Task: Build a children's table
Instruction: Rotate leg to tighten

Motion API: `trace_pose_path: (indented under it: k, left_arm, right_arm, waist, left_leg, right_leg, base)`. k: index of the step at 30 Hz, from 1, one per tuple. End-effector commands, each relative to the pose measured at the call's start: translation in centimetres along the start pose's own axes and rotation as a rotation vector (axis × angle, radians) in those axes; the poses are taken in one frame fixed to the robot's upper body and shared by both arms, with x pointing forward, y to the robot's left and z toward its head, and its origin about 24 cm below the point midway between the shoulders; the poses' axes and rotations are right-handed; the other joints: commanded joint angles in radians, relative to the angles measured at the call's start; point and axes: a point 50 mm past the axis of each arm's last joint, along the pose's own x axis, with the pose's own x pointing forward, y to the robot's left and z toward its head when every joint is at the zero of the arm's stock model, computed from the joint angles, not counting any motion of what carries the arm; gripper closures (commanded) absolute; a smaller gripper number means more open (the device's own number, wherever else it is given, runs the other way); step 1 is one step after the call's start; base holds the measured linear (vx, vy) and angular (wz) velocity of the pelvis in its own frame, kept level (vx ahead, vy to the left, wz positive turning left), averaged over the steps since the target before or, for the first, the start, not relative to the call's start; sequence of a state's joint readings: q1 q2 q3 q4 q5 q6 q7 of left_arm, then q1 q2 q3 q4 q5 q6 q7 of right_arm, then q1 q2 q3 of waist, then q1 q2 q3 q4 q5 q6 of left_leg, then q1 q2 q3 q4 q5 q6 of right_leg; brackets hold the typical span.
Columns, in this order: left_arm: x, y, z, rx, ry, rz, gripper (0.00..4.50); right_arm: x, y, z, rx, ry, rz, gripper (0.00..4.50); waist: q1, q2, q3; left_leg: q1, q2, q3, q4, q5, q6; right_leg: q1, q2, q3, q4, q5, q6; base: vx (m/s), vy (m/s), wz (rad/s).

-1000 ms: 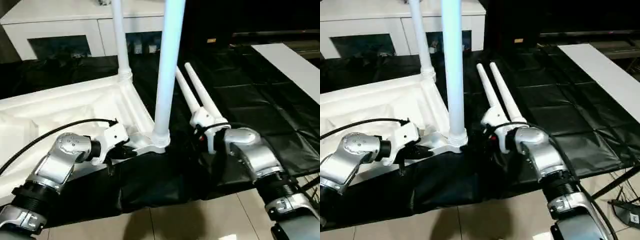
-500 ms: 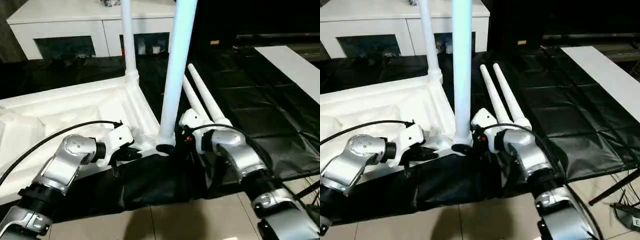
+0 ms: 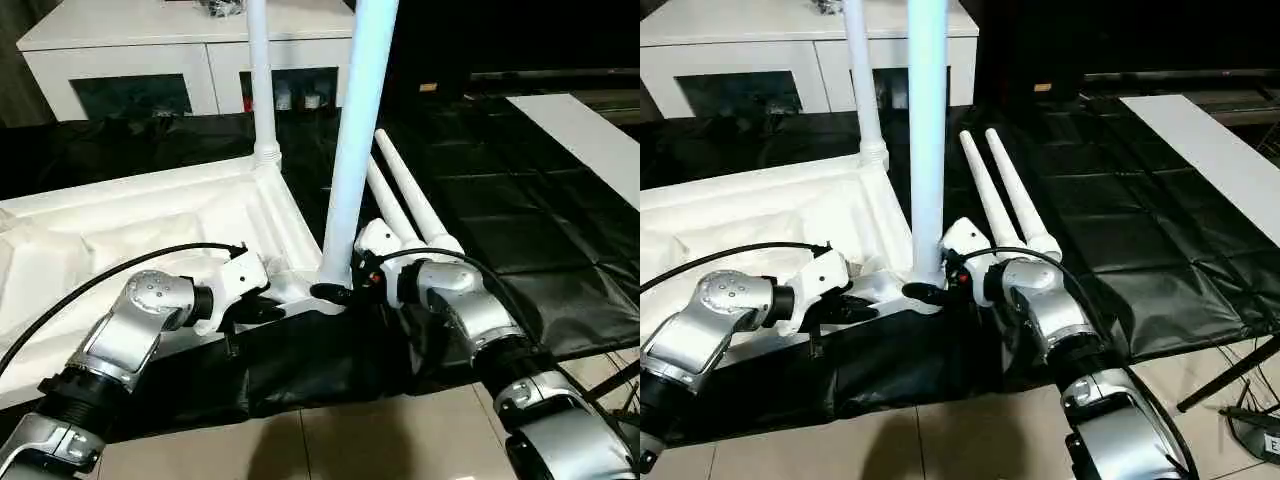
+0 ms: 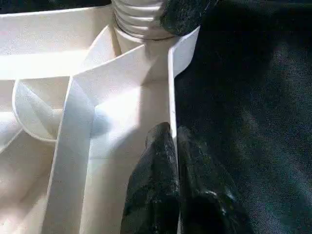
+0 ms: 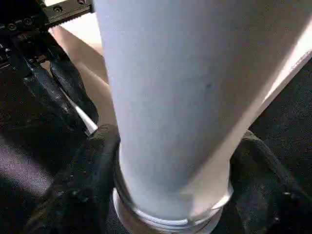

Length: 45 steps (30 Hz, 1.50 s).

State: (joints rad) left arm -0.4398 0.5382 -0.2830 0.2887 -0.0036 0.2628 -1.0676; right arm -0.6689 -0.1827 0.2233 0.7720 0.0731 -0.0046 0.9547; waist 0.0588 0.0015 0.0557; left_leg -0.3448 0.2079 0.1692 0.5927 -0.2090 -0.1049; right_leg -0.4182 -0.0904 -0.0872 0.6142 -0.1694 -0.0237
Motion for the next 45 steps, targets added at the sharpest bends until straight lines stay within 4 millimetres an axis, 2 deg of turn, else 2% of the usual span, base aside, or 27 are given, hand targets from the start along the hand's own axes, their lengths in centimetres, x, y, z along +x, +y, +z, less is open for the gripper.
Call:
trace_pose_path:
  k: [1,8,12,15,16,19,22,25,26,29,31,34,35,37,39,40,41,42,43,44,45]
  left_arm:
    - [0.6,-0.5,-0.6,-0.003,0.03,-0.035,4.5]
    - [0.6,-0.5,-0.7,-0.003,0.04,-0.037,4.5]
    - [0.8,-0.5,-1.1,-0.039,0.046,-0.012,4.5]
    - [1.4,0.0,-1.4,-0.104,0.044,0.072,4.5]
    - [1.7,0.3,-1.3,-0.134,0.036,0.119,4.5]
    - [3.1,1.2,-0.3,-0.25,0.0,0.278,4.5]
    - [3.8,1.7,0.1,-0.289,0.009,0.355,4.5]
    - [4.7,2.3,0.6,-0.33,0.036,0.475,4.5]
    - [5.4,2.6,1.2,-0.34,0.03,0.525,4.5]
    - [6.0,2.7,1.8,-0.339,0.024,0.559,4.5]
    - [6.1,2.8,2.1,-0.325,0.031,0.57,4.5]
    - [5.8,2.8,1.8,-0.309,0.045,0.565,4.5]
    - [5.8,2.8,1.7,-0.308,0.046,0.564,4.5]
    - [5.4,2.8,1.1,-0.295,0.063,0.549,4.5]
    - [5.3,2.8,1.0,-0.292,0.065,0.543,4.5]
    - [5.0,2.7,0.8,-0.269,0.064,0.521,4.5]
    - [4.9,2.7,0.7,-0.267,0.067,0.513,4.5]
    - [4.6,2.4,0.4,-0.251,0.064,0.474,4.5]
    - [4.5,2.4,0.3,-0.246,0.061,0.46,4.5]
    - [3.9,2.0,-0.1,-0.227,0.054,0.411,4.5]
    - [3.8,2.0,-0.2,-0.224,0.054,0.404,4.5]
  right_arm:
    - [-0.2,-0.5,0.3,-0.011,0.001,-0.016,1.66]
    - [0.0,-0.2,-0.2,-0.024,0.032,0.002,1.78]
    - [0.2,-0.1,-1.5,0.021,0.068,-0.045,1.78]
    - [0.6,-0.3,-2.3,0.088,0.081,-0.156,1.78]
    - [0.9,-0.3,-2.5,0.125,0.075,-0.205,1.78]
    - [2.4,-0.2,-2.8,0.283,0.07,-0.406,1.78]
    - [3.3,0.1,-2.8,0.356,0.068,-0.484,1.78]
    - [4.7,0.6,-2.8,0.472,0.086,-0.614,1.78]
    - [5.6,1.0,-2.5,0.534,0.09,-0.679,1.78]
    - [6.6,1.5,-1.9,0.549,0.088,-0.72,1.78]
    - [7.2,1.9,-1.3,0.539,0.069,-0.699,1.78]
    - [7.8,2.0,-0.1,0.506,-0.013,-0.604,1.78]
    - [7.8,2.0,0.0,0.507,-0.019,-0.597,1.22]
    - [7.6,1.6,0.9,0.491,-0.077,-0.577,1.08]
    - [7.5,1.4,1.0,0.481,-0.083,-0.577,1.02]
    - [7.2,1.2,1.2,0.445,-0.091,-0.564,0.7]
    - [7.0,1.1,1.3,0.424,-0.092,-0.555,0.7]
    - [6.5,0.7,1.4,0.372,-0.092,-0.523,0.65]
    - [6.4,0.7,1.4,0.359,-0.092,-0.512,0.63]
    - [5.5,0.3,1.4,0.279,-0.083,-0.459,0.53]
    - [5.3,0.2,1.3,0.259,-0.079,-0.446,0.37]
  waist:
    - [0.0,0.008,-0.072]
    - [0.0,0.008,-0.073]
    - [-0.002,0.006,-0.07]
    - [-0.006,0.006,-0.059]
    - [-0.008,0.004,-0.056]
    - [-0.013,0.005,-0.056]
    - [-0.017,0.006,-0.056]
    - [-0.019,0.006,-0.058]
    - [-0.021,0.006,-0.059]
    - [-0.018,0.004,-0.061]
    - [-0.017,0.004,-0.061]
    - [-0.017,0.005,-0.061]
    - [-0.018,0.004,-0.061]
    - [-0.019,0.005,-0.062]
    - [-0.035,0.004,-0.062]
    - [-0.038,0.008,-0.068]
    - [-0.038,0.009,-0.071]
    - [-0.038,0.009,-0.072]
    - [-0.038,0.007,-0.071]
    - [-0.034,0.011,-0.071]
    - [-0.034,0.011,-0.073]
  left_leg:
    - [-0.005,0.017,0.005,-0.065,-0.115,0.062]
    - [-0.006,0.017,0.005,-0.064,-0.109,0.061]
    - [-0.004,0.017,0.005,-0.066,-0.129,0.057]
    - [0.003,0.017,0.003,-0.075,-0.22,0.025]
    - [0.009,0.017,0.002,-0.077,-0.265,0.012]
    - [0.015,0.014,-0.005,-0.081,-0.297,-0.017]
    - [0.014,0.01,-0.004,-0.081,-0.304,-0.013]
    - [0.018,0.005,-0.003,-0.078,-0.304,-0.011]
    - [0.015,0.006,-0.003,-0.078,-0.3,-0.012]
    - [0.017,0.004,-0.002,-0.077,-0.307,-0.009]
    - [0.01,0.004,-0.003,-0.08,-0.306,0.0]
    - [0.005,0.006,-0.004,-0.081,-0.302,0.003]
    - [0.004,0.005,-0.004,-0.081,-0.309,0.006]
    - [0.002,0.005,-0.004,-0.082,-0.313,0.013]
    - [-0.023,0.003,-0.015,-0.088,-0.293,0.014]
    - [-0.028,0.007,-0.02,-0.087,-0.252,0.011]
    - [-0.024,0.008,-0.017,-0.083,-0.234,0.014]
    - [-0.014,0.009,-0.013,-0.079,-0.217,0.023]
    - [-0.017,0.009,-0.01,-0.076,-0.193,0.035]
    - [-0.011,0.01,-0.006,-0.073,-0.186,0.047]
    - [-0.011,0.011,-0.005,-0.071,-0.173,0.052]
  right_leg:
    - [0.068,-0.048,0.05,-0.053,-0.106,-0.268]
    - [0.069,-0.047,0.05,-0.05,-0.096,-0.269]
    - [0.067,-0.048,0.05,-0.054,-0.129,-0.265]
    - [0.064,-0.049,0.05,-0.072,-0.275,-0.23]
    - [0.061,-0.051,0.051,-0.08,-0.349,-0.208]
    - [0.058,-0.049,0.049,-0.089,-0.428,-0.166]
    - [0.053,-0.048,0.049,-0.098,-0.445,-0.146]
    - [0.048,-0.045,0.048,-0.1,-0.458,-0.135]
    - [0.047,-0.044,0.048,-0.1,-0.445,-0.13]
    - [0.043,-0.043,0.047,-0.101,-0.447,-0.118]
    - [0.046,-0.044,0.047,-0.101,-0.44,-0.111]
    - [0.048,-0.046,0.047,-0.099,-0.428,-0.111]
    - [0.049,-0.045,0.047,-0.099,-0.429,-0.112]
    - [0.05,-0.046,0.048,-0.098,-0.424,-0.113]
    - [0.071,-0.047,0.044,-0.091,-0.424,-0.104]
    - [0.075,-0.05,0.043,-0.087,-0.377,-0.11]
    - [0.072,-0.05,0.044,-0.085,-0.336,-0.124]
    - [0.063,-0.048,0.045,-0.082,-0.272,-0.161]
    - [0.065,-0.049,0.046,-0.076,-0.221,-0.191]
    - [0.063,-0.049,0.045,-0.076,-0.199,-0.212]
    - [0.064,-0.049,0.045,-0.073,-0.176,-0.223]
  base:
    - [0.0,0.0,0.0]
    - [0.0,0.0,0.0]
    - [0.0,0.0,0.0]
    - [0.0,0.0,0.0]
    - [0.0,0.0,0.0]
    - [0.0,0.0,0.0]
    - [0.0,0.0,0.0]
    - [0.0,0.0,0.0]
    - [0.0,0.0,0.0]
    - [0.0,0.0,0.0]
    - [0.0,0.0,0.0]
    - [0.0,0.0,0.0]
    - [0.0,0.0,0.0]
    - [0.0,0.0,0.0]
    - [0.0,0.0,0.0]
    - [0.009,0.001,-0.18]
    - [0.009,0.001,-0.18]
    - [0.0,0.0,0.0]
    - [0.0,0.0,0.0]
    - [0.0,0.0,0.0]
    - [0.053,-0.02,0.04]
